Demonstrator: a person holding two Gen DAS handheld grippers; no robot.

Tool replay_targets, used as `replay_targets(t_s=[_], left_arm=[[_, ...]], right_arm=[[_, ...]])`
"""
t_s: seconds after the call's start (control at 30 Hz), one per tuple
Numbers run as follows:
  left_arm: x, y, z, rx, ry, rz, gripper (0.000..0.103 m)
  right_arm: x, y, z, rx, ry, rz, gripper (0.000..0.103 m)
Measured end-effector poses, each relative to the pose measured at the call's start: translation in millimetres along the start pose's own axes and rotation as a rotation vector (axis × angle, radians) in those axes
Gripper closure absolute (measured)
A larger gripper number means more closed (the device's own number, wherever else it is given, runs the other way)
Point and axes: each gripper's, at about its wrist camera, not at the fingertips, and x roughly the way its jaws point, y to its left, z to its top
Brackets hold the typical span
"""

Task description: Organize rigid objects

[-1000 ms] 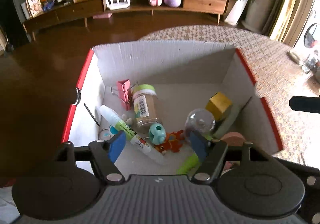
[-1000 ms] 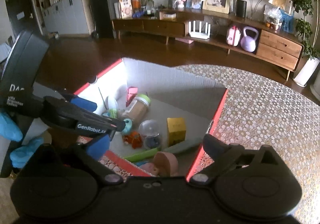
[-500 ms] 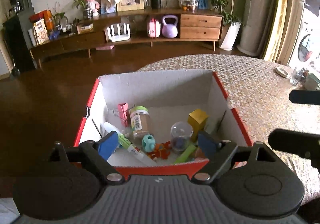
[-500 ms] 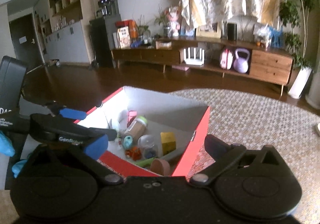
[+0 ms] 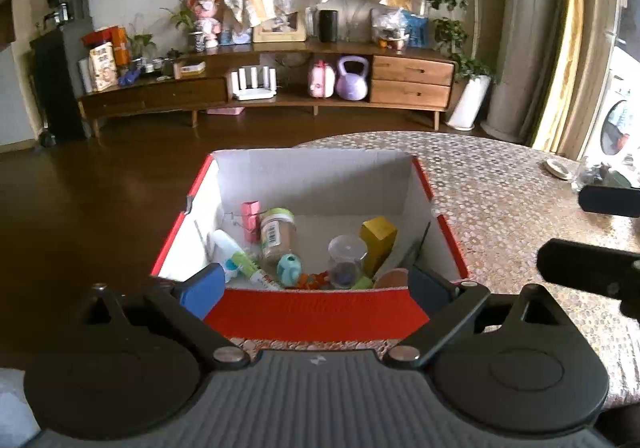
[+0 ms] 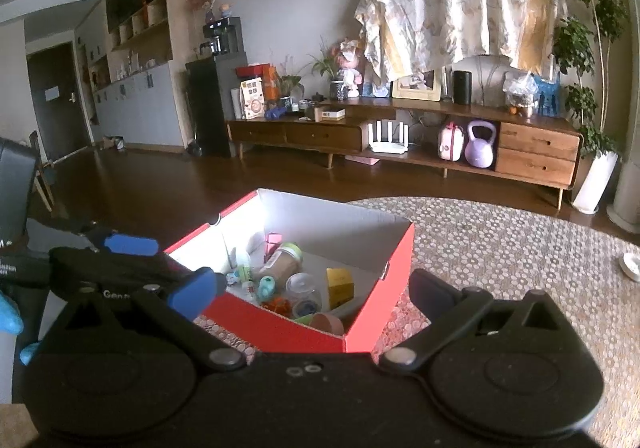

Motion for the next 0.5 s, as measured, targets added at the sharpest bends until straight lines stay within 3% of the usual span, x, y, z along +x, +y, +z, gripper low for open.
replay_targets(t_s=[0.5], left_arm=[[-8, -1, -9, -0.021, 0.010, -0.017, 0.004]], right_arm=[[-6, -4, -17, 0.030, 0.030, -0.036, 0.000]])
